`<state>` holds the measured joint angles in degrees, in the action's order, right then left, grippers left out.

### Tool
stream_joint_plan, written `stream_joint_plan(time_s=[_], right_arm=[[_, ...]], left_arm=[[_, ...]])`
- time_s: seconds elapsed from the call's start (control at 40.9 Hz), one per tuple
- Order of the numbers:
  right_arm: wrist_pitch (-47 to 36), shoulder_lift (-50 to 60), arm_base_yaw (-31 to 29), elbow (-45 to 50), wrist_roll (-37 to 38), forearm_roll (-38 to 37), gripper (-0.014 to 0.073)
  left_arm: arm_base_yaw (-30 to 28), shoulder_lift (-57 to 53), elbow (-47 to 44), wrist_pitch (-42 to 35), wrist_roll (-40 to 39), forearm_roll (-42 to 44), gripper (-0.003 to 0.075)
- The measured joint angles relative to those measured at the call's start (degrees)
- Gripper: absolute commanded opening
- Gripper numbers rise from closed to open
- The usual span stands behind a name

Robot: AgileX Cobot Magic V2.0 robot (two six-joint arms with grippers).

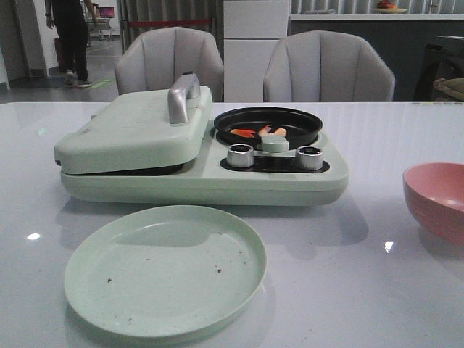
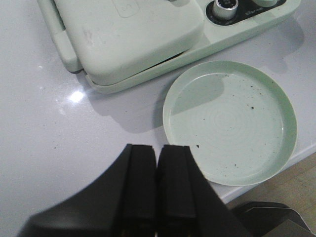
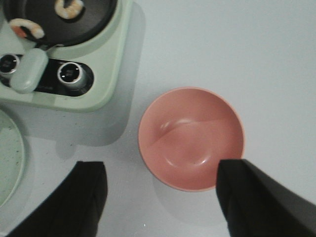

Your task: Make breakfast with bread and shrimp

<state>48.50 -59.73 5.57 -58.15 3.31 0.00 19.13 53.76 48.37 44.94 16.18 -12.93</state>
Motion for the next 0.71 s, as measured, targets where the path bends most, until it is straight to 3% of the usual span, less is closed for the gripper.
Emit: stream_joint_plan(time_s=[0.415,0.708], right_arm=[[3.9,21.6,1.8,13.6,-0.1,-0.7,0.0571],[4.8,27.0,1.8,19.3,-0.1,-1.0,0.0568]], left_arm=[[0.0,0.0,0.0,0.0,0.0,0.0,0.0101],[0.0,0.0,0.0,0.0,0.0,0.0,0.0101]])
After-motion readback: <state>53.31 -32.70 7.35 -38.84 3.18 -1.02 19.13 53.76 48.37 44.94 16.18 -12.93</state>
